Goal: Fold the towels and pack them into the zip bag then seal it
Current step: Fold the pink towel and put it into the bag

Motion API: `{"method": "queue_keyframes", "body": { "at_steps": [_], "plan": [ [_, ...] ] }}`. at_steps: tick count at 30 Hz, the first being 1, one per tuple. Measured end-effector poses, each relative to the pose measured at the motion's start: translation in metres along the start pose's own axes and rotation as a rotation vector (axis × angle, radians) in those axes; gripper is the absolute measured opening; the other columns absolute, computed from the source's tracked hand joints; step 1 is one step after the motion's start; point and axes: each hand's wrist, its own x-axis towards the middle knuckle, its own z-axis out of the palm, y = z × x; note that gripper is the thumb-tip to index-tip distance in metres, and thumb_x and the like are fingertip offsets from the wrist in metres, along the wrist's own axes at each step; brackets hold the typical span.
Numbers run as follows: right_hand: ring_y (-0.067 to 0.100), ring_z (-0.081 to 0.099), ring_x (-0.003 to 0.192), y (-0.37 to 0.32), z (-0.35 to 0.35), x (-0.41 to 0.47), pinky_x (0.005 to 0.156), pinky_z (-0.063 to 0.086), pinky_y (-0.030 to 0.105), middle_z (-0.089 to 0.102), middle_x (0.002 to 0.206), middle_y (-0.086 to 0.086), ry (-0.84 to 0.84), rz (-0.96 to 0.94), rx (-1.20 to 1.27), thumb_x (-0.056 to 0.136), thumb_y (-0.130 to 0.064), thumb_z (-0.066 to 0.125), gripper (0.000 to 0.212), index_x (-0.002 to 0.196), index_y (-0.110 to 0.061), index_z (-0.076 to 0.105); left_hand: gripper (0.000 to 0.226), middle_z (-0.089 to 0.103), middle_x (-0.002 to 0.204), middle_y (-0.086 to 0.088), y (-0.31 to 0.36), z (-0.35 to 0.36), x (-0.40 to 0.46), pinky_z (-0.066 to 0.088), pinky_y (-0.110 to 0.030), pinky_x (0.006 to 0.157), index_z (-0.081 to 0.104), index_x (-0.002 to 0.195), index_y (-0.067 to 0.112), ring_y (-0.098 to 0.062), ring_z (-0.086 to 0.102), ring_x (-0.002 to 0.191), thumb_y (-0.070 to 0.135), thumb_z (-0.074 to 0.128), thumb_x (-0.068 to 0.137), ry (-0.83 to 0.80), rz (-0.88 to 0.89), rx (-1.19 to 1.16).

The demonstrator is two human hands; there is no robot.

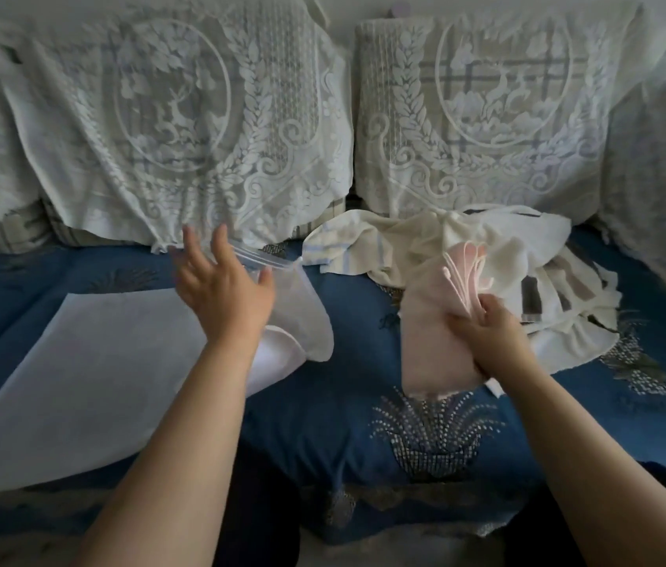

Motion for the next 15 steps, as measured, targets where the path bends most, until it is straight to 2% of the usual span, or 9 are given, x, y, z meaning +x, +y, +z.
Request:
{"method": "queue_keyframes", "body": {
  "at_steps": [2,4,7,9,10,11,12,14,15],
  "plan": [
    [0.025,0.059,0.081,-0.014,0.015,-0.005,0.059,0.040,0.033,0.062,0.088,0.003,0.091,-0.080,0.103,0.084,-0.024,0.062,0.023,0.104,-0.016,0.054,0.082,0.004,0.160,-0.013,-0.018,0.002,0.005,0.033,-0.055,0.104,0.017,0.150,0.024,-0.042,0.021,0.140,0.028,0.066,0.084,-0.121,-0.087,-0.039],
    [0.027,0.060,0.084,-0.031,0.029,-0.006,0.065,0.045,0.037,0.062,0.088,0.001,0.206,-0.173,0.188,0.083,-0.026,0.060,0.024,0.106,-0.020,0.055,0.086,0.002,0.160,-0.008,-0.027,0.004,0.006,0.044,-0.050,0.094,0.003,0.151,0.033,-0.039,0.033,0.134,0.017,0.059,0.087,-0.242,-0.129,-0.109],
    [0.026,0.056,0.091,-0.057,0.054,-0.012,0.071,0.045,0.034,0.057,0.096,0.004,0.304,-0.467,0.078,0.076,-0.024,0.055,0.042,0.118,-0.020,0.059,0.090,0.017,0.157,-0.006,-0.031,0.004,0.006,0.048,-0.040,0.088,-0.002,0.150,0.037,-0.032,0.044,0.128,0.005,0.054,0.088,-0.362,-0.125,-0.257],
    [0.024,0.054,0.093,-0.059,0.077,-0.021,0.063,0.046,0.030,0.059,0.101,0.002,0.236,-0.731,-0.107,0.072,-0.012,0.060,0.055,0.126,-0.019,0.059,0.089,0.031,0.152,-0.006,-0.034,0.003,0.002,0.044,-0.030,0.078,0.000,0.151,0.035,-0.028,0.052,0.119,0.005,0.054,0.088,-0.417,-0.128,-0.385],
    [0.025,0.055,0.092,-0.052,0.090,-0.027,0.059,0.048,0.030,0.063,0.110,-0.002,0.166,-0.847,-0.266,0.068,-0.007,0.061,0.061,0.128,-0.021,0.058,0.086,0.037,0.149,-0.005,-0.036,0.001,-0.001,0.044,-0.029,0.076,0.002,0.151,0.034,-0.027,0.055,0.115,0.009,0.054,0.088,-0.437,-0.123,-0.391],
    [0.027,0.058,0.092,-0.042,0.103,-0.033,0.060,0.053,0.032,0.063,0.119,-0.005,0.027,-0.916,-0.452,0.067,-0.006,0.061,0.066,0.130,-0.025,0.057,0.081,0.042,0.146,-0.005,-0.040,-0.001,-0.004,0.044,-0.030,0.079,0.007,0.151,0.034,-0.025,0.056,0.115,0.012,0.053,0.088,-0.452,-0.111,-0.351],
    [0.029,0.058,0.098,-0.033,0.114,-0.039,0.069,0.055,0.035,0.059,0.129,-0.003,-0.174,-0.908,-0.625,0.071,-0.006,0.058,0.067,0.134,-0.029,0.052,0.073,0.047,0.143,-0.004,-0.044,-0.003,-0.006,0.045,-0.031,0.084,0.016,0.150,0.033,-0.024,0.055,0.117,0.013,0.051,0.089,-0.460,-0.094,-0.285],
    [0.030,0.046,0.119,-0.019,0.127,-0.052,0.095,0.043,0.038,0.038,0.148,-0.001,-0.588,-0.790,-0.907,0.085,-0.010,0.051,0.066,0.144,-0.033,0.034,0.053,0.055,0.131,-0.002,-0.053,-0.005,-0.008,0.043,-0.032,0.086,0.039,0.141,0.029,-0.023,0.057,0.112,0.018,0.048,0.090,-0.473,-0.028,-0.101],
    [0.029,0.040,0.125,-0.017,0.130,-0.055,0.101,0.036,0.038,0.030,0.153,-0.002,-0.684,-0.808,-0.995,0.088,-0.011,0.049,0.064,0.146,-0.031,0.028,0.040,0.057,0.124,-0.003,-0.055,-0.004,-0.008,0.043,-0.032,0.083,0.051,0.132,0.026,-0.025,0.058,0.106,0.022,0.047,0.092,-0.475,0.018,-0.022]
  ]
}}
